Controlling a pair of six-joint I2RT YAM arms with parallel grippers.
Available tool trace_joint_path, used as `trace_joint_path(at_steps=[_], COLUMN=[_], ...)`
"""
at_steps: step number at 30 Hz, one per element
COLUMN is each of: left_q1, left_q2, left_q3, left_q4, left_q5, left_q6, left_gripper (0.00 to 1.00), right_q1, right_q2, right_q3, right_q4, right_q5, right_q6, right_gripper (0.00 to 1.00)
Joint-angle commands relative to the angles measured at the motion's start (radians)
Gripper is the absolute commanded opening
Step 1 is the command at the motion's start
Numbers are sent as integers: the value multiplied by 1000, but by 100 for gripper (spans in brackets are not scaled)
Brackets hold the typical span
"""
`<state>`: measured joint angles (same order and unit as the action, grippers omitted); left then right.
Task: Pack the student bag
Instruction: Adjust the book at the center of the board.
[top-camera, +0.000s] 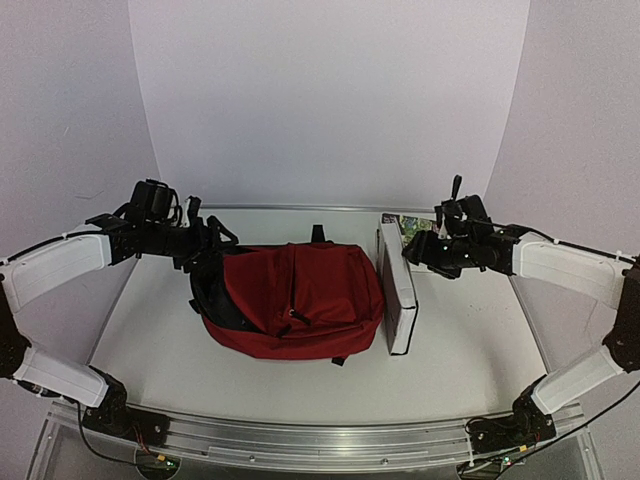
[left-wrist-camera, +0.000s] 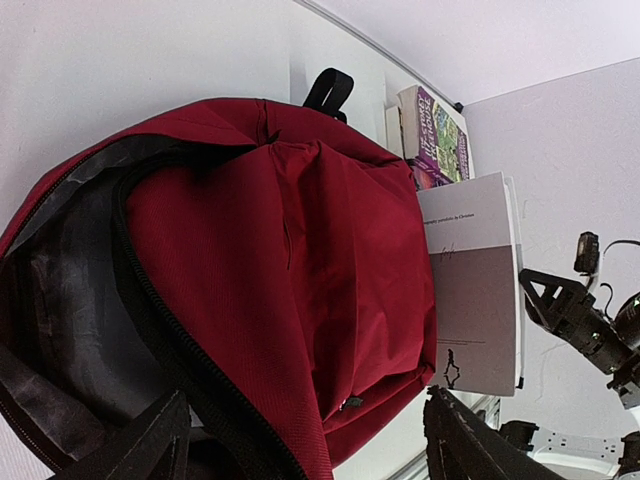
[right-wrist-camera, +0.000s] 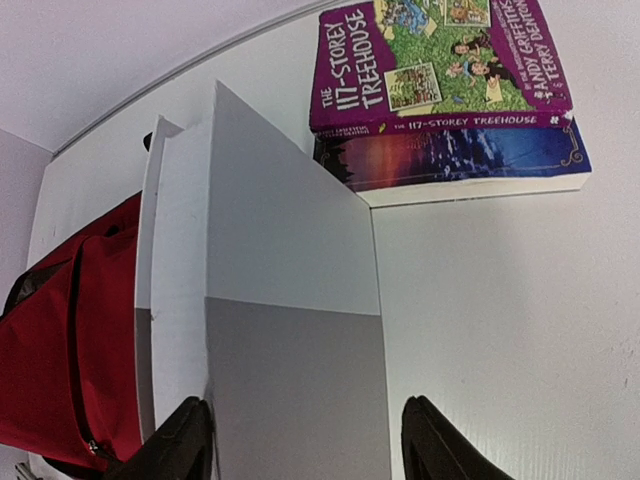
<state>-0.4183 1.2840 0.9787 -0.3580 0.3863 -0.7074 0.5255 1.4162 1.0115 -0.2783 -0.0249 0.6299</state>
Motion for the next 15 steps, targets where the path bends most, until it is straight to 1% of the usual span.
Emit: trace_joint_path(at_steps=[1,3,6,9,11,13,15], left_q1=[-4,-4,-4,-21,-53,-104,-155], left_q2=[20,19,-1,-20,-17,0,36], left_q3=[-10,-15,2,97,181,260,306], left_q4=[31,39,5,-114,-179,-201,-199], left_q5=[-4,-6,-60,-240,-348,-432,-504], left_q6=[-9,-14,-8,43,75,89,83], left_gripper=[80,80,79,79,79,79,79], right_q1=[-5,-5,-5,-5,-4,-5,-5], right_q2=[-20,-8,8,11,7,1,-3], right_q3=[7,4,-6,-9,-11,-14,-17], right_q4=[-5,-5,-6,-1,9,24,43], right_q5=[3,17,25,18,3,-22,-47], right_q6=[-17,-18,-14,-16,-22,-27,-32], right_gripper=[73,71,58,42,35,27,17])
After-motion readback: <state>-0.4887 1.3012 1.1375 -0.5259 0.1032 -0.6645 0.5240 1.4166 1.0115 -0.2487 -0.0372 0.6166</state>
